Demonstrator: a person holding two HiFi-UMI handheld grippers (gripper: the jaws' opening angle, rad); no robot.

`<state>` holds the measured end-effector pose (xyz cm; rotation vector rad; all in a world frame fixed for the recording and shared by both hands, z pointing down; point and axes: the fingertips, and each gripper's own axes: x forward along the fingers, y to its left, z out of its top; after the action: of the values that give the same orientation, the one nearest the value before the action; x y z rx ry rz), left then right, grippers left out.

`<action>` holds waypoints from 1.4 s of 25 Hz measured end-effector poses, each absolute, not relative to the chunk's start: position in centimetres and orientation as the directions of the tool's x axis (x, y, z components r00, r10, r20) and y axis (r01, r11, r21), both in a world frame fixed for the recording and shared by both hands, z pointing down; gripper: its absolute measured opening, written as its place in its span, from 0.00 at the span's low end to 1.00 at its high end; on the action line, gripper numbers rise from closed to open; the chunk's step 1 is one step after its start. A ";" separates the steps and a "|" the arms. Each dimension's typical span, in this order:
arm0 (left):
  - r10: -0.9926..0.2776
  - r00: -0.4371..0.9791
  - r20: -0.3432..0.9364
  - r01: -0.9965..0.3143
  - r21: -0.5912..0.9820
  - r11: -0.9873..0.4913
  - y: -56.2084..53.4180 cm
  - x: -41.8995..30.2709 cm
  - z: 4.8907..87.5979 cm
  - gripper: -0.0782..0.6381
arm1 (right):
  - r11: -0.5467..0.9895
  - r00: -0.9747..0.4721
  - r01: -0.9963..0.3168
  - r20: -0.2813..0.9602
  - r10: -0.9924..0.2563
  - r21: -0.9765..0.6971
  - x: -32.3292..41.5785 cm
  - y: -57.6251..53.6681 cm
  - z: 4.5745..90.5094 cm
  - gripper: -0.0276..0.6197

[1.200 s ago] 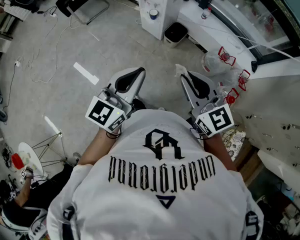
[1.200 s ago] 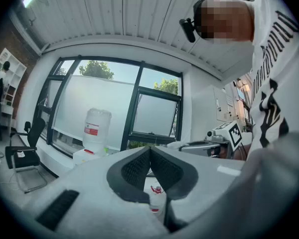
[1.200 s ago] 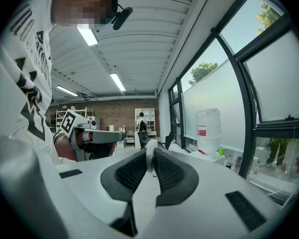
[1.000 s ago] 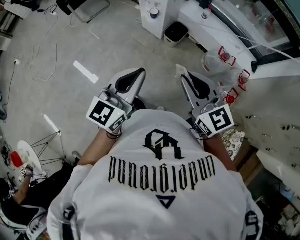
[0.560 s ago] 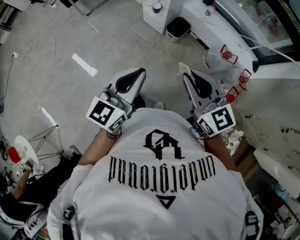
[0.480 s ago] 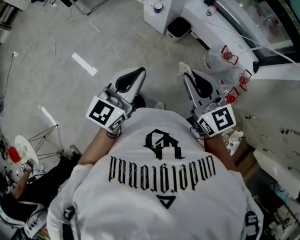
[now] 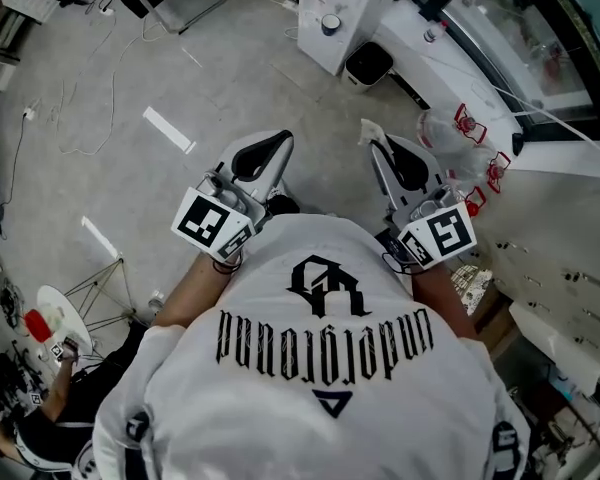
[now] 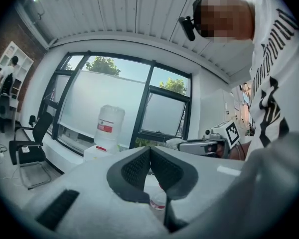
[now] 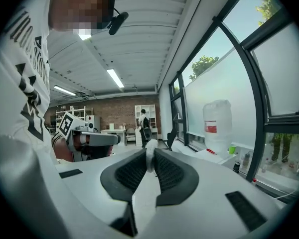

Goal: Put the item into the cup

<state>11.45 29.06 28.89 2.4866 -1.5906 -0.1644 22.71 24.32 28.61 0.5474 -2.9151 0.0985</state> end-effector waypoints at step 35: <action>-0.929 0.369 0.038 -0.911 0.213 -0.353 26.1 -3.9 29.9 0.13 | 0.935 -0.919 -0.354 0.196 -0.341 -0.035 8.2 18.4 29.4 0.12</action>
<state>-3.88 26.14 29.92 2.4289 -1.6565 -0.1323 8.24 18.44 29.42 0.5263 -2.9042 0.1035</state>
